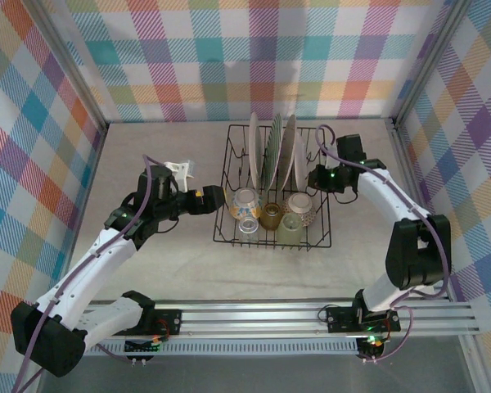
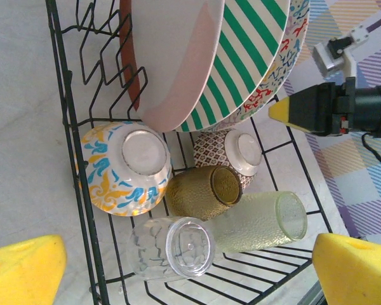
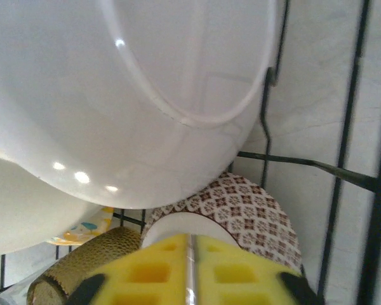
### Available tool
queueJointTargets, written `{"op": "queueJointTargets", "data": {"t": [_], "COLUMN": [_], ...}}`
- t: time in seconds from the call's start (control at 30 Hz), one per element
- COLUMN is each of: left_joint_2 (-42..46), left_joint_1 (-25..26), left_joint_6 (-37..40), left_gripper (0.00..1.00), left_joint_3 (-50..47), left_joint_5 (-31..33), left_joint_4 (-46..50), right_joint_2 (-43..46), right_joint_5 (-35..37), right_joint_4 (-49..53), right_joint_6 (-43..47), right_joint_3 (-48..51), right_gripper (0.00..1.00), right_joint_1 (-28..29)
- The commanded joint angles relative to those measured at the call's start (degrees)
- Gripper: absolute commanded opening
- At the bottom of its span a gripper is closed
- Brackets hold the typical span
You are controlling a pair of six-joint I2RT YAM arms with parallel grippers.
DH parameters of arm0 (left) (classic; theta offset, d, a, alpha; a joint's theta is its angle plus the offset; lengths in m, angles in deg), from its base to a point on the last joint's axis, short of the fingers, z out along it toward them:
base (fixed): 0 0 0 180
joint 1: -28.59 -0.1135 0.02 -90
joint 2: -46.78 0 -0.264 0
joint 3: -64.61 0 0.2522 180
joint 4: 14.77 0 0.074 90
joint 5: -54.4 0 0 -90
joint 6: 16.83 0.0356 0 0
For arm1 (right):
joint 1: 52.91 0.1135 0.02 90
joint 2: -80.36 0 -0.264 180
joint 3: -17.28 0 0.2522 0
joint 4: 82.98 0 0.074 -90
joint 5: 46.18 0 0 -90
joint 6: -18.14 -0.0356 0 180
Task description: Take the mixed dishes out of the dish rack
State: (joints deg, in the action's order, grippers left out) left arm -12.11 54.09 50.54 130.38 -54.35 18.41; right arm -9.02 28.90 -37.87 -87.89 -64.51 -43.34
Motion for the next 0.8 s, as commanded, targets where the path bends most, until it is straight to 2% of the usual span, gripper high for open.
{"op": "queueJointTargets", "data": {"t": [0.0,0.07,0.17,0.4,0.57,0.77], "left_joint_2": [-0.3,0.0,0.4,0.0,-0.4,-1.3], "left_joint_1": [0.4,0.5,0.7,0.9,1.3,1.5], "left_joint_6": [1.2,1.2,1.2,1.3,1.2,0.5], "left_gripper": [0.99,1.0,1.0,1.0,0.99,0.96], "left_joint_3": [1.6,1.2,0.6,1.7,1.9,2.1], "left_joint_5": [0.5,0.5,0.1,-0.7,-0.6,0.0], "left_joint_4": [0.4,0.3,-0.2,-0.2,-0.3,-0.7], "right_joint_2": [3.7,5.0,5.3,1.8,-1.0,-1.8], "right_joint_5": [6.7,9.4,10.5,7.9,4.2,2.8], "right_joint_4": [4.6,5.8,6.3,4.7,3.1,1.4], "right_joint_6": [-0.5,-1.0,-1.3,-1.1,0.3,1.3], "right_joint_3": [-3.1,-2.5,-1.1,0.6,0.4,0.6], "right_gripper": [0.26,0.37,0.45,0.45,0.36,0.11], "right_joint_1": [-0.4,-1.0,-2.1,-2.6,-2.4,-0.9]}}
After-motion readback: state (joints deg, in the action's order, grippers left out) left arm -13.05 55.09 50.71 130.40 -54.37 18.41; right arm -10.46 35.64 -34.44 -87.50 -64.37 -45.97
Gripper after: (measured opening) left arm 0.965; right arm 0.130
